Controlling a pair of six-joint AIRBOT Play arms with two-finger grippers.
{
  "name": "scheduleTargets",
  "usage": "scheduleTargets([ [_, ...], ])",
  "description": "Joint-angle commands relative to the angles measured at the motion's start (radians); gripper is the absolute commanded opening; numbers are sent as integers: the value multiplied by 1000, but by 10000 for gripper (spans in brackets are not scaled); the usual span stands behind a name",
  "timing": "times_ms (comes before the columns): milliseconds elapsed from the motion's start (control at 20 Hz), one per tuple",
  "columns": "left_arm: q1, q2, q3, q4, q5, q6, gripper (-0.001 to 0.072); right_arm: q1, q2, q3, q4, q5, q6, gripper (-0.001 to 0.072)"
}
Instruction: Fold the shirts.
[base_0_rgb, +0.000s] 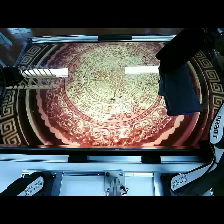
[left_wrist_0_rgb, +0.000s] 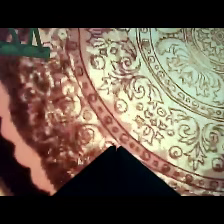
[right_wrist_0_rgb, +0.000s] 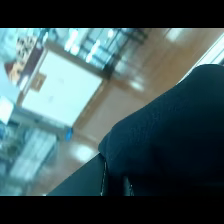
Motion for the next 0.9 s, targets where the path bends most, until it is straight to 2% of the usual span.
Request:
scheduleTargets([
  [0, 0, -1, -18, 0, 2, -1, 28, 8, -29, 1, 16, 187, 22, 60],
  [150, 0, -1, -63, 0, 4, -1, 28, 35, -29, 2, 14, 340, 90, 60],
  [350, 0, 0, -106, 0, 14, -15, 28, 58, -35, 1, -57, 343, 88, 60],
  [600, 0, 0, -106, 0, 18, -14, 28, 57, -37, 1, -221, 84, 82, 61],
  [850, 0, 1, -106, 0, 19, -2, 28, 39, 41, 1, -442, -396, 83, 61],
])
